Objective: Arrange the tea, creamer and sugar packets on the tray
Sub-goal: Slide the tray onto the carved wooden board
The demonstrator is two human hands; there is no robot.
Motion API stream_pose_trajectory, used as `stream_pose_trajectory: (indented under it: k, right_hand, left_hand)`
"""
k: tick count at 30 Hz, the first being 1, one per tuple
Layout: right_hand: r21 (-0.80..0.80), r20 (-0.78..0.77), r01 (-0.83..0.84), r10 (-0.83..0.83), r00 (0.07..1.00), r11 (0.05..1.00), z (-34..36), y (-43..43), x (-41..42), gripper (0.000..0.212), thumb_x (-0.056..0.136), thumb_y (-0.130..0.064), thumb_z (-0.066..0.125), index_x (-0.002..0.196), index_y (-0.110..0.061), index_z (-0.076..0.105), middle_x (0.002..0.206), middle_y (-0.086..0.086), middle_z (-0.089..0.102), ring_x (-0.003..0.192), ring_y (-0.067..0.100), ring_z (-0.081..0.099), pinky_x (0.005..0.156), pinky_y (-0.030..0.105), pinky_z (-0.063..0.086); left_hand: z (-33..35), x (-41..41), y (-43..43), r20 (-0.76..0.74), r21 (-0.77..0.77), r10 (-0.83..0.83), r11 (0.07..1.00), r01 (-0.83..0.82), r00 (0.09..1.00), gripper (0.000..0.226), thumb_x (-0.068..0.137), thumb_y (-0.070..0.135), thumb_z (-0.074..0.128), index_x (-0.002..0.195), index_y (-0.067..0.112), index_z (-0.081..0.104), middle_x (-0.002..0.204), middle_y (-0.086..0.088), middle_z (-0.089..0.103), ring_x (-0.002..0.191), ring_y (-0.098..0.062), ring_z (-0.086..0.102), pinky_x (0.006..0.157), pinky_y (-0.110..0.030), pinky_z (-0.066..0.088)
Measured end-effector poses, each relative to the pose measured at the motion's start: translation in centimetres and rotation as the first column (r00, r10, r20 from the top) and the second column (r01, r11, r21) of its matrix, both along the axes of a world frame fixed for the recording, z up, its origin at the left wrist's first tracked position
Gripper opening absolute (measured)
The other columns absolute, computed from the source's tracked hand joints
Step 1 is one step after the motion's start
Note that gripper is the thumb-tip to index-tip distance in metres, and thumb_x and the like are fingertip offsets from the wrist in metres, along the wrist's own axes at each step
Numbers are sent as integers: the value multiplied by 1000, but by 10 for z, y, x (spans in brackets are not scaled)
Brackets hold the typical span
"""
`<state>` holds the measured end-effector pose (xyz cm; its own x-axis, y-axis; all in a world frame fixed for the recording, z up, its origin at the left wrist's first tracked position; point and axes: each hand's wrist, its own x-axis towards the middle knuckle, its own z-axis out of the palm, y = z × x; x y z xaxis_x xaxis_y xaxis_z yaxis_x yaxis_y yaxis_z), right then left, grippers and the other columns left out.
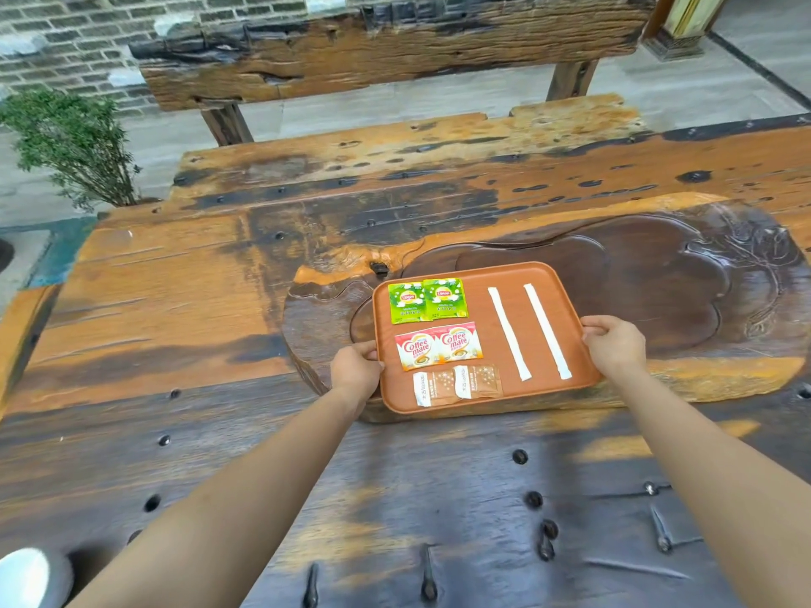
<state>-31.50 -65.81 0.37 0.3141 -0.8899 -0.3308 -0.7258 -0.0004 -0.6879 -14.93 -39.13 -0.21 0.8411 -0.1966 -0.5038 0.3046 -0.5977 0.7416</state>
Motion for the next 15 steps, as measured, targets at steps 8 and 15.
stream_pose_trajectory:
  k: [8,15]
  right_hand:
    - [-54,0,27,-27,1000,998,-4,-3,-4,40,90,2,38,123,-7,59,124,15,63,115,29,56,98,32,42]
    - [-99,4,48,-48,999,994,-7,-12,1,42,92,1,35,125,-9,59,129,13,60,117,30,55,99,34,43]
  left_hand:
    - [-1,11,-20,40,17,-87,996,87,995,38,88,-1,53,122,13,62,93,-2,63,95,-17,59,92,-27,48]
    - [-4,23,-36,-6,-29,-106,994,106,994,40,89,1,53,128,11,58,79,4,60,93,-19,60,95,-32,51]
